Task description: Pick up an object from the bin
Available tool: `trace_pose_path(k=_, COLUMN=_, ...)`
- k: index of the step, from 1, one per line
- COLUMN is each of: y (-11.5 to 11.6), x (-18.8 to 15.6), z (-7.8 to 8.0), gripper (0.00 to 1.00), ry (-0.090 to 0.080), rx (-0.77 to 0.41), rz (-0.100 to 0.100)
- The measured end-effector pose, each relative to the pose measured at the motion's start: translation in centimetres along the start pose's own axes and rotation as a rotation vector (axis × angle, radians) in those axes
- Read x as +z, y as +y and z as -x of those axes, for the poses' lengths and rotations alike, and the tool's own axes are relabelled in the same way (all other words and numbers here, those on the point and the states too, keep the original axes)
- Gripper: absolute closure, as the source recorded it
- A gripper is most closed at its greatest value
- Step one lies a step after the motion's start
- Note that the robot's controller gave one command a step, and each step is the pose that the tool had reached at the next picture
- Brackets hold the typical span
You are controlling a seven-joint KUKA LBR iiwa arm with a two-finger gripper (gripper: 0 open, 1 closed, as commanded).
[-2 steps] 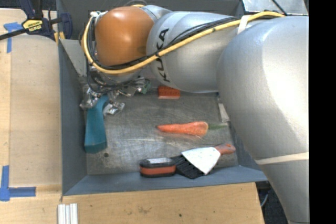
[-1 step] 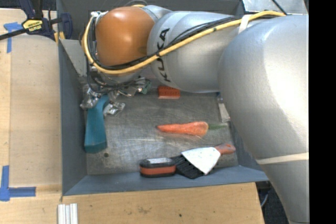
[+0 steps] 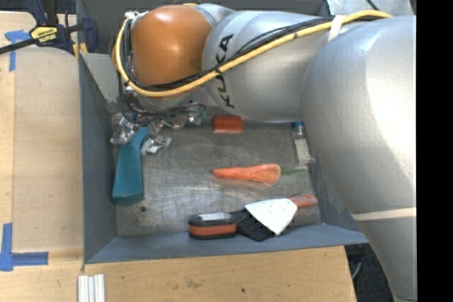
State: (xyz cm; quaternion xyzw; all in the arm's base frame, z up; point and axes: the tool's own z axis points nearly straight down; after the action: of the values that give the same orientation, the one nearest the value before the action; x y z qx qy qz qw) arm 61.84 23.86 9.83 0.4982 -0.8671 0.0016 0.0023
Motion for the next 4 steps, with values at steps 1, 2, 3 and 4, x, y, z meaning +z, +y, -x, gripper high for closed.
trace_pose_path(k=1, y=0.0, x=-1.6, z=0.0, gripper=1.0, ry=-0.001, rx=0.002, rz=0.0)
trace_pose_path(k=2, y=0.0, x=-2.7, z=0.0, gripper=1.0, ry=-0.003, rx=0.002, rz=0.0)
trace_pose_path(k=3, y=-0.1, x=-3.4, z=0.0, gripper=1.0, ry=-0.004, rx=0.003, rz=-0.001)
trace_pose_path(k=4, y=-0.1, x=-3.9, z=0.0, gripper=1.0, ry=-0.004, rx=0.003, rz=0.0)
